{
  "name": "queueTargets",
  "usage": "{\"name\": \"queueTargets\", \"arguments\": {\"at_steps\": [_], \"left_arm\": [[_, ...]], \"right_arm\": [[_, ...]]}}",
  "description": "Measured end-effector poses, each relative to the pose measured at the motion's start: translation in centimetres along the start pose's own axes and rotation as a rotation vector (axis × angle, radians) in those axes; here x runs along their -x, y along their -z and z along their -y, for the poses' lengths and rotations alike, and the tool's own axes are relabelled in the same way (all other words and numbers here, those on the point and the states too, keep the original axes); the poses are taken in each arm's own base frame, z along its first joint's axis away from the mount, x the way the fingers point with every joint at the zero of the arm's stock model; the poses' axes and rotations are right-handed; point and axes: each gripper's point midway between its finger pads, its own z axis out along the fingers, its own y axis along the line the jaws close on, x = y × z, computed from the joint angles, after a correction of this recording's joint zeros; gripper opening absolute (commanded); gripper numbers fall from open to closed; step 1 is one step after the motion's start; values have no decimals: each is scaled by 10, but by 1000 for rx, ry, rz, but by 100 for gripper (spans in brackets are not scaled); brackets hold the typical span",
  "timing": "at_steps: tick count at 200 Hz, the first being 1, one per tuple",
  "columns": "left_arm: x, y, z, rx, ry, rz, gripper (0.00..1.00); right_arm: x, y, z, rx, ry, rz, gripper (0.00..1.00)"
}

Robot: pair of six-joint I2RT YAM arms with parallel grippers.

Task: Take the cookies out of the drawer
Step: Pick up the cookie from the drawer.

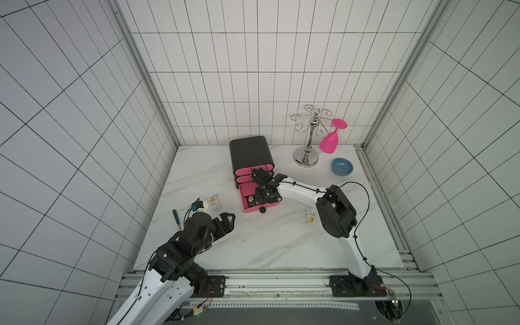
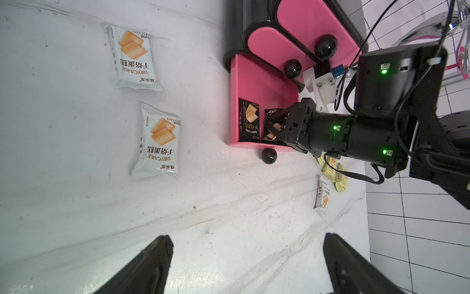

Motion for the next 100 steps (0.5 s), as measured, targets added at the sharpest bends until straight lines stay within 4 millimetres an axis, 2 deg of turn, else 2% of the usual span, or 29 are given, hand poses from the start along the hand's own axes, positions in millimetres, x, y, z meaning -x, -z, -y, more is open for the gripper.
{"name": "queueTargets", "arguments": {"at_steps": [35,70,100], "left_arm": [[0,-1,0,3,-1,-2,96],[-1,-4,0,11,-1,-8,96],[-3,-10,3,13,-5,-31,96]], "right_arm": [[9,16,6,56,-48,26,21],[29,50,15,143,-132,84,21],[38,81,28,209,-185,112,21]]}}
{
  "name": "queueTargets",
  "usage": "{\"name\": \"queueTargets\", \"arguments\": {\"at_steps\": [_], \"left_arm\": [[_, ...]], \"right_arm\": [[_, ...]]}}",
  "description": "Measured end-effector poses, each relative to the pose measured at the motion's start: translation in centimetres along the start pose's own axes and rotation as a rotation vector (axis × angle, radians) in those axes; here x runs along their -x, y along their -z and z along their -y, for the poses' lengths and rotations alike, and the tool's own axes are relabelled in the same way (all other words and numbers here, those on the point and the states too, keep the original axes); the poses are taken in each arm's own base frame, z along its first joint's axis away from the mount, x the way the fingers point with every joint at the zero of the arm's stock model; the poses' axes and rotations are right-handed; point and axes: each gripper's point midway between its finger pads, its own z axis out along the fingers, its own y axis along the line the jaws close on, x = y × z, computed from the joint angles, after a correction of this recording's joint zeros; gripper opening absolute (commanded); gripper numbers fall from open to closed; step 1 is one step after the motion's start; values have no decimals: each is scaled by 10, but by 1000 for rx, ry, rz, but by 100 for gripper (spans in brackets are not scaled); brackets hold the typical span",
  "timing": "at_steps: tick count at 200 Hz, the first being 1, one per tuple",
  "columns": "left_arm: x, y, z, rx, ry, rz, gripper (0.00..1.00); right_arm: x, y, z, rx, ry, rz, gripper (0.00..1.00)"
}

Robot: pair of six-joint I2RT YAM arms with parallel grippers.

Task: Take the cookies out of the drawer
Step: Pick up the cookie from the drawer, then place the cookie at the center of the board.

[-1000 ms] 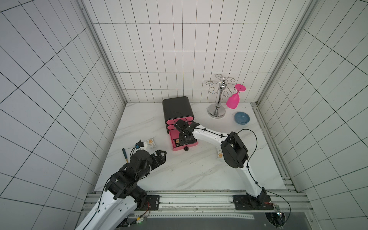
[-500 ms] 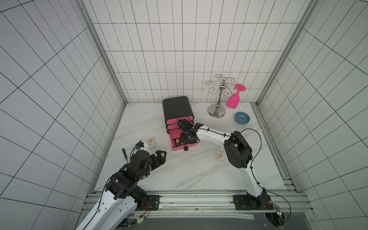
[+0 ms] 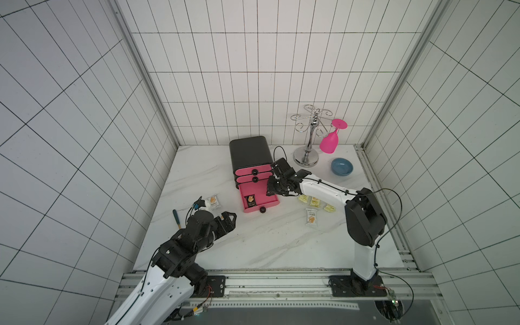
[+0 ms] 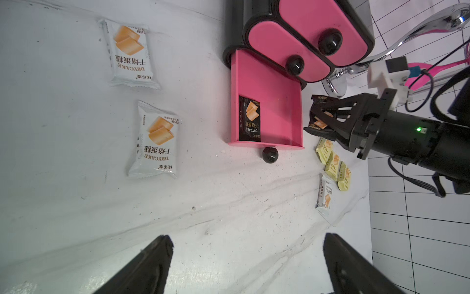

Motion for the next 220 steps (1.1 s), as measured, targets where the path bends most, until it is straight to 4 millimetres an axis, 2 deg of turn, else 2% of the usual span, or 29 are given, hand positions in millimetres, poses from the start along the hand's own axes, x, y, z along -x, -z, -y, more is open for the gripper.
{"name": "queueTargets", "arguments": {"at_steps": [14,30,59,80,110,132,149,181,201,220], "left_arm": [[-3,-6,-1,24,-6,-30,96],[-7,-15,-2,62,-12,-70,96],[-5,-27,7,113,-25,-124,96],[-5,-34,22,126,-51,-155,96],[-5,-49,29,154,-56,-181,96],[-4,-61,33,172,-55,-193,96],[-2,-69,43,170,-63,-200,96],[2,-84,59,161,-71,-202,96],[4,-91,63,172,-74,-202,95],[8,-99,69,195,-81,-202,94]], "right_arm": [[7,15,13,18,-37,4,21],[22,29,38,23,-95,15,21],[49,33,80,6,-168,21,21],[53,23,103,-14,-188,-5,21],[35,-11,129,-56,-204,-97,23],[22,-29,141,-68,-214,-155,26],[21,-35,147,-61,-221,-172,38],[39,-31,148,-25,-221,-141,57],[44,-26,154,-23,-225,-131,62],[47,-11,154,-21,-222,-116,63]]}}
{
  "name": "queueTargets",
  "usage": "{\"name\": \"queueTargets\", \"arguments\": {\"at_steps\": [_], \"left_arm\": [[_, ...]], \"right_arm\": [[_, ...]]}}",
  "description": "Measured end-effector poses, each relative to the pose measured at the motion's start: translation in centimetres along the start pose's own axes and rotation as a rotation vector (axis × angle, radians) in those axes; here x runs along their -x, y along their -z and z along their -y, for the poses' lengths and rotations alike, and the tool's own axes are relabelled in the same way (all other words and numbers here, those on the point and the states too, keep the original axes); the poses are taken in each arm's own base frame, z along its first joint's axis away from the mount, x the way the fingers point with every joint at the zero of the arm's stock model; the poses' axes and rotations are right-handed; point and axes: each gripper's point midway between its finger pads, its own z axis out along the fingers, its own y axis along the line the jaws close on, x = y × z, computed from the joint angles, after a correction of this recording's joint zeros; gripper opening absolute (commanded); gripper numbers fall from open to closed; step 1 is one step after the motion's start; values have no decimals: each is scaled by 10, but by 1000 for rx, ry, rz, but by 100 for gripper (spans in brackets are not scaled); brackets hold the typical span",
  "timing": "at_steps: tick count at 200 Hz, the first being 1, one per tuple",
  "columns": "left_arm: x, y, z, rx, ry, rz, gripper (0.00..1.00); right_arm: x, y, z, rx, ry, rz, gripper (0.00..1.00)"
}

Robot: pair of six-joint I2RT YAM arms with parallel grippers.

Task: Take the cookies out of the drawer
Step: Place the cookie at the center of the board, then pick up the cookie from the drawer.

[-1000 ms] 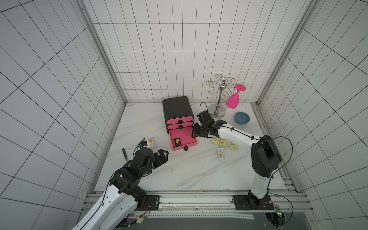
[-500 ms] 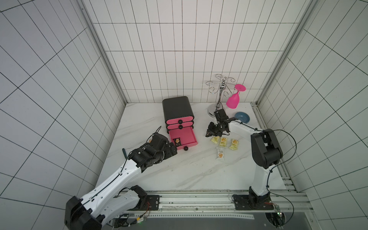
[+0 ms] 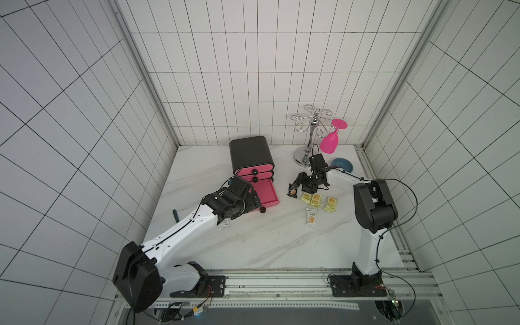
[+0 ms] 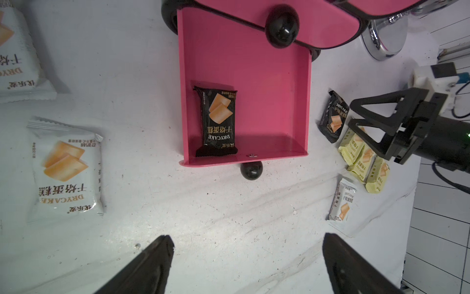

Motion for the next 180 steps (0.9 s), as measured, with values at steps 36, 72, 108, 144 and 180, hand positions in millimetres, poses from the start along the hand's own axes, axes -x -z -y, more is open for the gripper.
{"name": "queueTargets", "arguments": {"at_steps": [36,72,108,144,180], "left_arm": [[9,-14,11,67,-12,-7,87],[15,-33,12,164,-27,-17,78],[20,-53,0,278,-44,-15,73],[16,-70,-14,354,-19,-25,70],[14,-87,-22,401,41,-22,68]], "right_arm": [[5,52,-26,57,36,84,63],[-2,83,-35,87,52,119,63],[-11,86,-30,74,42,91,62],[-17,87,-31,80,41,67,62],[-20,87,-30,78,48,54,62]]}}
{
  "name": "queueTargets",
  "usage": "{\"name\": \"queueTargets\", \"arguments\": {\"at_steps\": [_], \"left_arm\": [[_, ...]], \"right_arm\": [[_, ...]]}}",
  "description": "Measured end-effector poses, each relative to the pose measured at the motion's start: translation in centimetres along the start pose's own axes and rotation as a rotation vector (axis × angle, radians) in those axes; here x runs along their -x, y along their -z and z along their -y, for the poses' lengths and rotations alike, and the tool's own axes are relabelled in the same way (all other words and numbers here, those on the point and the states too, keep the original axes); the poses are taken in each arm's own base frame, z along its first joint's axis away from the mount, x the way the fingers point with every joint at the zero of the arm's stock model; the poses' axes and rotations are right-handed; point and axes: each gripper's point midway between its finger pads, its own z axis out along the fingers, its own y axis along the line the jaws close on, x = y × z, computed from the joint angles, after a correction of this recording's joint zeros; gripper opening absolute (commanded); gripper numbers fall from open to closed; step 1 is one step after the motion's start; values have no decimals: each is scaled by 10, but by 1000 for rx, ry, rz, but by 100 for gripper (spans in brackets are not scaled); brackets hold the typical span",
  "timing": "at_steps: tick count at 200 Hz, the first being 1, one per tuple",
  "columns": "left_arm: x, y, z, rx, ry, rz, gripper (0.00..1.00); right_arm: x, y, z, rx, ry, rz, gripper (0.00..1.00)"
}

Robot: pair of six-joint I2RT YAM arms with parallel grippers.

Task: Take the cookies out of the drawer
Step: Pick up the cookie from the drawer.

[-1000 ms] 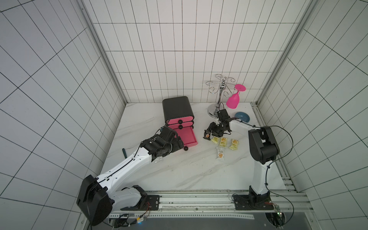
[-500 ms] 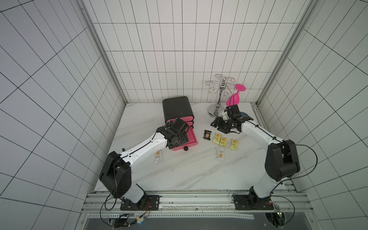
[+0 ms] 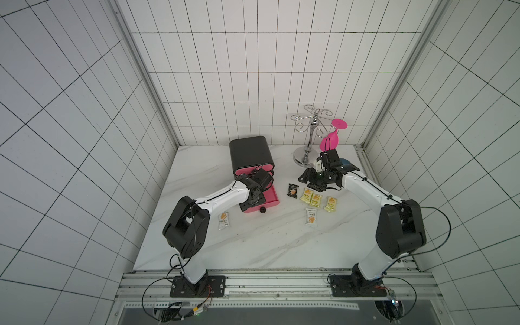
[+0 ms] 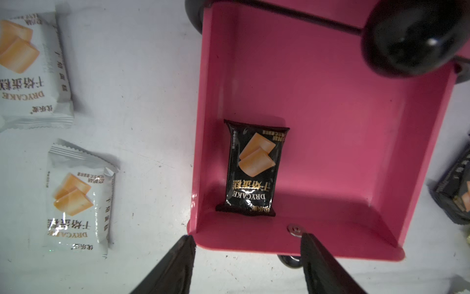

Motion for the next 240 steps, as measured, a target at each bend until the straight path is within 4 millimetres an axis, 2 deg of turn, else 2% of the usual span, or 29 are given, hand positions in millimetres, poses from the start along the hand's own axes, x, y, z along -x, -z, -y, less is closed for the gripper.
{"name": "queueTargets", "arguments": {"at_steps": [57,113,163,186,213,240], "left_arm": [[6,-17,4,7,78,2,66],[5,-30,9,3,83,-3,66],[2,-50,9,25,81,-15,65],[2,-51,10,25,81,-14,65],[3,-52,9,27,84,-15,58],[6,-53,7,30,85,-15,46]], "right_arm": [[-4,0,2,-2,10,-15,62],[-5,0,2,-1,20,-16,62],[-5,0,1,0,29,-17,62],[-5,0,1,1,34,-17,61],[-5,0,1,0,38,-18,61],[-5,0,1,0,40,-17,61]]}}
